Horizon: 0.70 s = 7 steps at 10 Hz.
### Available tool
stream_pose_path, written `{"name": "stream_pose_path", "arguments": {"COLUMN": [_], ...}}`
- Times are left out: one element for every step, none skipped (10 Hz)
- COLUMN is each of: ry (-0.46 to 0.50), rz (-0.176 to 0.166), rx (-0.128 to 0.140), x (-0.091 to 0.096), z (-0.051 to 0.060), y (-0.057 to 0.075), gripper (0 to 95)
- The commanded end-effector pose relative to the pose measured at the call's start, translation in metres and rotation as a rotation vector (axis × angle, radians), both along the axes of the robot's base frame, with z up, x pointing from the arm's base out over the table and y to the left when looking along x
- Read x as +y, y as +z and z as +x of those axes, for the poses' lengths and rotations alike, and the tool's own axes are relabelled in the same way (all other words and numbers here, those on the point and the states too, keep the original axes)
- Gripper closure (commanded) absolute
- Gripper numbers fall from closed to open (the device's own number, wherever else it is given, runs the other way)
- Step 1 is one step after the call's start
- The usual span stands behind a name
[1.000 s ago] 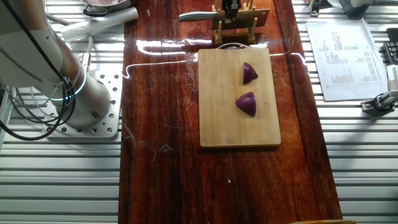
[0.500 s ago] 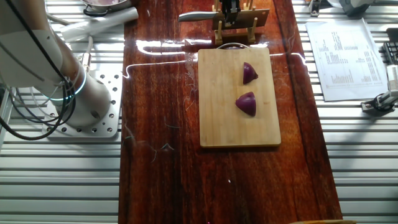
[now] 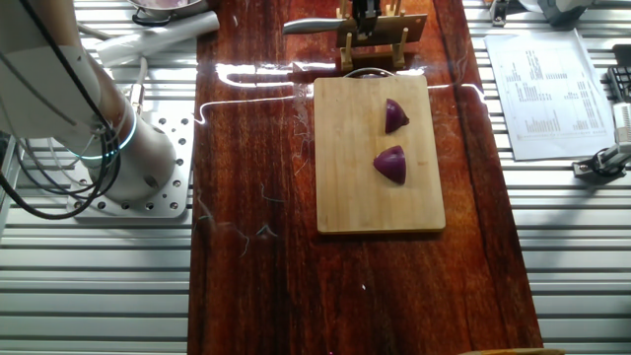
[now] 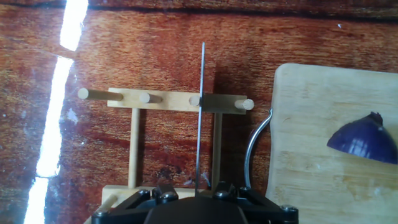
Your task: Chop the onions
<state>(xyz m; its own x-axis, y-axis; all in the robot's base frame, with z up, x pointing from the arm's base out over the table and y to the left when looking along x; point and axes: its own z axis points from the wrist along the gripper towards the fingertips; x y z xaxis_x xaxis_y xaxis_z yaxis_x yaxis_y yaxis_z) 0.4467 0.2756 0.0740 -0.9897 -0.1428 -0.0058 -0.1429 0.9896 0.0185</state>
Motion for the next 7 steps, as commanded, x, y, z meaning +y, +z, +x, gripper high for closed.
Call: {"name": "stream_pose_path", "arguments": {"ry": [-0.003,-0.003,0.000,-0.001,-0.004,-0.004,-0.003], "rz": [-0.007,-0.011,-0.011,-0.011,-0.011,-0.012,-0.013], "rx": [0.002,0.005,0.005,0.004,0.004,0.005,0.005], "x": [-0.0005,-0.0006,-0.0004,0.0005,0.0012,0.0012,0.0012], "z": [0.0002,0.0001,0.0000,0.0002,0.0006,0.0005,0.0005], "y": [-0.0011,-0.0012,-0.0020,-0.0034,-0.0040,-0.0041,-0.0042], "gripper": [57.0,57.0,57.0,57.0,57.0,57.0,57.0]}}
